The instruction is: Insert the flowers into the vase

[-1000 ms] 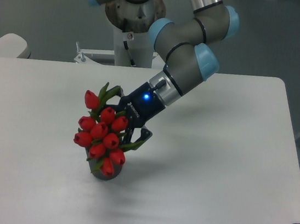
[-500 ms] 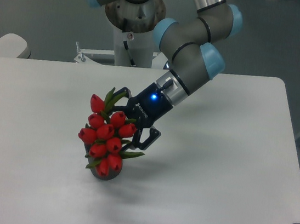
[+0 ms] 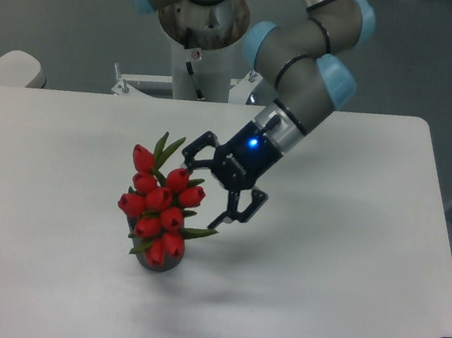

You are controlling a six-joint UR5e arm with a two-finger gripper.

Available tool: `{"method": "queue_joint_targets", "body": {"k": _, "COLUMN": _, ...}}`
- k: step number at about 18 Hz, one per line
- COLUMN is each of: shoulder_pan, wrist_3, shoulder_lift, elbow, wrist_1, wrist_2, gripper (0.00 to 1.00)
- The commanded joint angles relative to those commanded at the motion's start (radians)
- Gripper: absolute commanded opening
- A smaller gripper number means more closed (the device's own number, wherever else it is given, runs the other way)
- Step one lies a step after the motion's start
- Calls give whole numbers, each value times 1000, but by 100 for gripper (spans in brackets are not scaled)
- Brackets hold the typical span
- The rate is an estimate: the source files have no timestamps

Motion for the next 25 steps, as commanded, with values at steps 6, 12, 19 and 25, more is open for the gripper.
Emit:
{"method": "queue_joint_targets", "body": {"k": 6, "shoulder_pan": 46, "wrist_3": 6, "shoulder_lift": 23, "elbow": 75, "wrist_1": -3, "wrist_2": 214, "gripper": 100}}
{"method": "queue_joint_targets", "body": {"k": 12, "shoulder_pan": 78, "wrist_3": 18, "shoulder_lift": 8, "elbow": 189, "wrist_1": -5, "wrist_2": 354, "gripper": 100}}
{"method": "queue_joint_targets", "body": {"k": 19, "shoulder_pan": 49, "wrist_3": 152, "shoulder_lift": -46, "elbow": 360, "wrist_1": -21, "wrist_2": 635, "gripper": 100}}
{"method": "queue_joint_targets", "body": {"k": 25, "shoulder_pan": 48, "wrist_3": 487, "shoulder_lift": -55, "elbow": 450, "wrist_1": -185, "wrist_2": 836, "gripper": 100}}
